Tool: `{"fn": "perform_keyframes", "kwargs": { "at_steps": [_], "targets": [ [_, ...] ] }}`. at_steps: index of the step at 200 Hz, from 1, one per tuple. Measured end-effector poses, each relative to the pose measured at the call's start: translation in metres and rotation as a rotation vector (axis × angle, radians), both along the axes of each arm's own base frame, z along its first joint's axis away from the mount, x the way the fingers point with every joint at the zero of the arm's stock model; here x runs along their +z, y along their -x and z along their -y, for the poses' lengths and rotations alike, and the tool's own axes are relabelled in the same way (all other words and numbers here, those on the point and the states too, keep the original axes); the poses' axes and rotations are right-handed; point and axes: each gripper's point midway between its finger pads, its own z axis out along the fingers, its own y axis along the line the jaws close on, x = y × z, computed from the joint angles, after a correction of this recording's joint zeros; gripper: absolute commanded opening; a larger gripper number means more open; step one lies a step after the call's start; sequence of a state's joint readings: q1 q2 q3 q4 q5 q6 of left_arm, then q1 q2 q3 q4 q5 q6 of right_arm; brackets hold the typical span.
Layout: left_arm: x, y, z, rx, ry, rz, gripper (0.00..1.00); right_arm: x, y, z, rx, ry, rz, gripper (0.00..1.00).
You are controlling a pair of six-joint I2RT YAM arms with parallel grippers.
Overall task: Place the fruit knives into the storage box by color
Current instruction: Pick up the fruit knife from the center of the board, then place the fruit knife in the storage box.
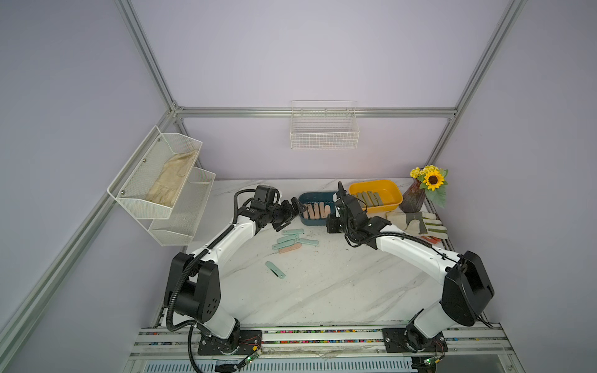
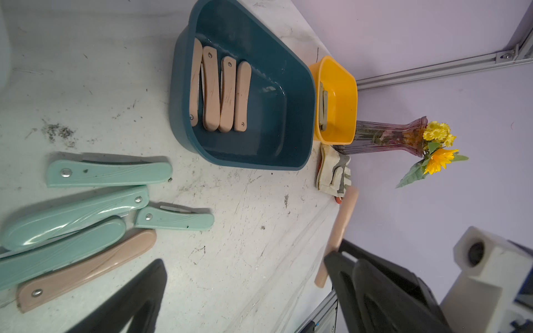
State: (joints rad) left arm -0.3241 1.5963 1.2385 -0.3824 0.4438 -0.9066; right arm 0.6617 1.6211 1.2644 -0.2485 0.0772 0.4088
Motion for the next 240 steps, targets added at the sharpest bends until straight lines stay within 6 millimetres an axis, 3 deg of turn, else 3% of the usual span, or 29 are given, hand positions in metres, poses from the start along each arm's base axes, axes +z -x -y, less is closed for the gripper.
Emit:
{"fn": "perform_keyframes", "kwargs": {
  "at_steps": [17, 51, 110, 173, 240],
  "targets": [
    [-0.004, -0.001, 0.001, -0.001, -0.003, -0.009, 1.0, -0.004, -0.024, 0.002, -0.011, 0.008, 0.006, 0.2],
    [-0.008, -0.005, 0.002, -0.003, -0.005, -0.02, 1.0, -0.037, -0.064, 0.007, -0.034, 0.04, -0.036, 0.19],
    [-0.01, -0.015, 0.009, -0.015, 0.001, -0.022, 1.0, -0.07, -0.109, 0.013, -0.073, 0.049, -0.071, 0.19],
    [-0.025, -0.018, 0.025, -0.055, 0.004, -0.06, 1.0, -0.088, -0.138, 0.01, -0.092, 0.043, -0.072, 0.19],
    [-0.017, -0.02, 0.03, -0.067, 0.014, -0.043, 1.0, -0.121, -0.146, 0.015, -0.107, 0.065, -0.112, 0.19]
  ]
}}
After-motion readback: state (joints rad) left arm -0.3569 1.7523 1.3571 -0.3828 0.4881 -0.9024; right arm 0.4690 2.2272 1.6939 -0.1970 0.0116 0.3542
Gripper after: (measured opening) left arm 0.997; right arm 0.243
